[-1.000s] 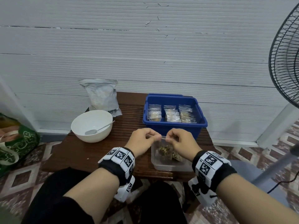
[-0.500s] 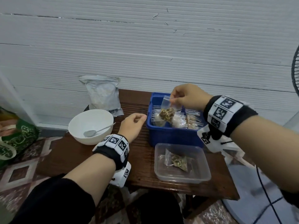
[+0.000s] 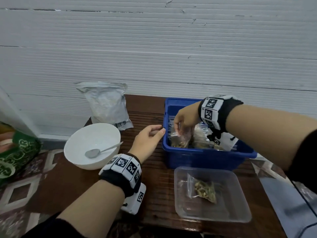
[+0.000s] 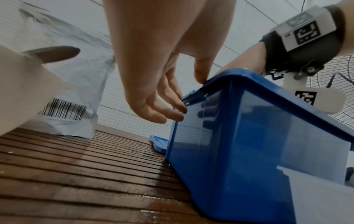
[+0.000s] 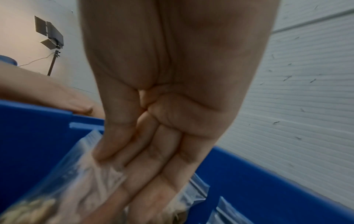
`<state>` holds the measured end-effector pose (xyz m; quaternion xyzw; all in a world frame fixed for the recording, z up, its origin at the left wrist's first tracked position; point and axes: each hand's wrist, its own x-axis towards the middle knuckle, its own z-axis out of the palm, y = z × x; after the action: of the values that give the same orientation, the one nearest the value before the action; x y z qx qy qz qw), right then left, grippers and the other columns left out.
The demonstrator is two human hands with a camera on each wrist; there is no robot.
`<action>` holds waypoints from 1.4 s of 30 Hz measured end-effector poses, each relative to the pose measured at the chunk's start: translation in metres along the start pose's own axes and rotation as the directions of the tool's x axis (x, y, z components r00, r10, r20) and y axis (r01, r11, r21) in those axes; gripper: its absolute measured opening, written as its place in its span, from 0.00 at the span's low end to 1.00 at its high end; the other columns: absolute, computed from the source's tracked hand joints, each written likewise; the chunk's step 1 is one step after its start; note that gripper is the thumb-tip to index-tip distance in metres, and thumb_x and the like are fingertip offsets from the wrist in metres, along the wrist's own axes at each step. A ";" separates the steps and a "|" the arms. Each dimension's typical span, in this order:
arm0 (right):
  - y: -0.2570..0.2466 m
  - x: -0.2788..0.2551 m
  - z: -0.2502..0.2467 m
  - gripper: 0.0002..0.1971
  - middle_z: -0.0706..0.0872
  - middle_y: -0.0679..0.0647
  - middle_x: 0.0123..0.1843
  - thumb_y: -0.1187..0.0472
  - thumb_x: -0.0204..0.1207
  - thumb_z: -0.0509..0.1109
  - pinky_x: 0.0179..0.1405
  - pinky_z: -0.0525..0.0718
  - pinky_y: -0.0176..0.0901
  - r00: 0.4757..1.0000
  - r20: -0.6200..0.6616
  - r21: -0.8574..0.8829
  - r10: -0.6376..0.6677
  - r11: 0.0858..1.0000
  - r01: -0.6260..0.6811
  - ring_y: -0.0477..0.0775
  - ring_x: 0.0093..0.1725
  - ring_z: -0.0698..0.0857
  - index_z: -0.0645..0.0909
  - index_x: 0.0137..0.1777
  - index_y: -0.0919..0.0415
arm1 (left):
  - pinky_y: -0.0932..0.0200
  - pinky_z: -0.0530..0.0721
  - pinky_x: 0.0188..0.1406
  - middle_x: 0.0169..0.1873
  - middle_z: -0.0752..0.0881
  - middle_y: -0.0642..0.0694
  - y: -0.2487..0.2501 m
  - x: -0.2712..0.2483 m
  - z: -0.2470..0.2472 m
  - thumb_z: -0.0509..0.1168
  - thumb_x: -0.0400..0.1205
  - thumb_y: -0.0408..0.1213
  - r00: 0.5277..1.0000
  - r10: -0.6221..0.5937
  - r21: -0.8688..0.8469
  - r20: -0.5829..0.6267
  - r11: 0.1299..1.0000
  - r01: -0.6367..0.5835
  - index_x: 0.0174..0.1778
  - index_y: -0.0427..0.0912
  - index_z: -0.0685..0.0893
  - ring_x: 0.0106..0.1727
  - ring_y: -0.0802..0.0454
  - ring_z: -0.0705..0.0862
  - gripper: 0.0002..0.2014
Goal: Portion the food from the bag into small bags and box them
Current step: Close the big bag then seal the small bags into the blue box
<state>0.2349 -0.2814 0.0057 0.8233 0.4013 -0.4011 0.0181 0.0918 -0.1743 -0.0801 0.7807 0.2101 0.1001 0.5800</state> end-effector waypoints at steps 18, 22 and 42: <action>0.002 0.024 0.013 0.07 0.92 0.54 0.41 0.69 0.77 0.69 0.29 0.86 0.36 0.991 -0.118 -0.054 0.067 0.996 -0.074 0.47 0.31 0.89 0.86 0.40 0.60 | 0.58 0.77 0.67 0.52 0.88 0.54 -0.003 0.001 0.002 0.64 0.83 0.48 0.999 -0.009 -0.049 0.046 0.999 0.011 0.67 0.48 0.80 0.59 0.61 0.83 0.17; 0.001 0.012 0.007 0.04 0.91 0.53 0.40 0.68 0.78 0.68 0.32 0.87 0.39 0.981 -0.192 -0.035 0.038 0.998 -0.046 0.46 0.30 0.88 0.83 0.43 0.61 | 0.54 0.77 0.69 0.53 0.88 0.54 -0.004 0.001 0.003 0.64 0.83 0.50 0.999 -0.022 -0.033 0.033 0.999 0.023 0.67 0.49 0.80 0.60 0.59 0.83 0.18; -0.022 -0.091 0.132 0.04 0.89 0.52 0.42 0.57 0.74 0.74 0.41 0.84 0.40 0.861 -0.508 0.106 -0.006 0.992 0.069 0.48 0.40 0.86 0.85 0.41 0.57 | 0.60 0.79 0.59 0.56 0.87 0.49 0.007 -0.061 0.016 0.66 0.83 0.46 0.998 -0.049 0.081 -0.044 0.995 0.053 0.69 0.44 0.78 0.57 0.52 0.86 0.19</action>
<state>0.1022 -0.3723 -0.0161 0.8913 0.3829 -0.1945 -0.1455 0.0453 -0.2167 -0.0728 0.7961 0.2458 0.0928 0.5451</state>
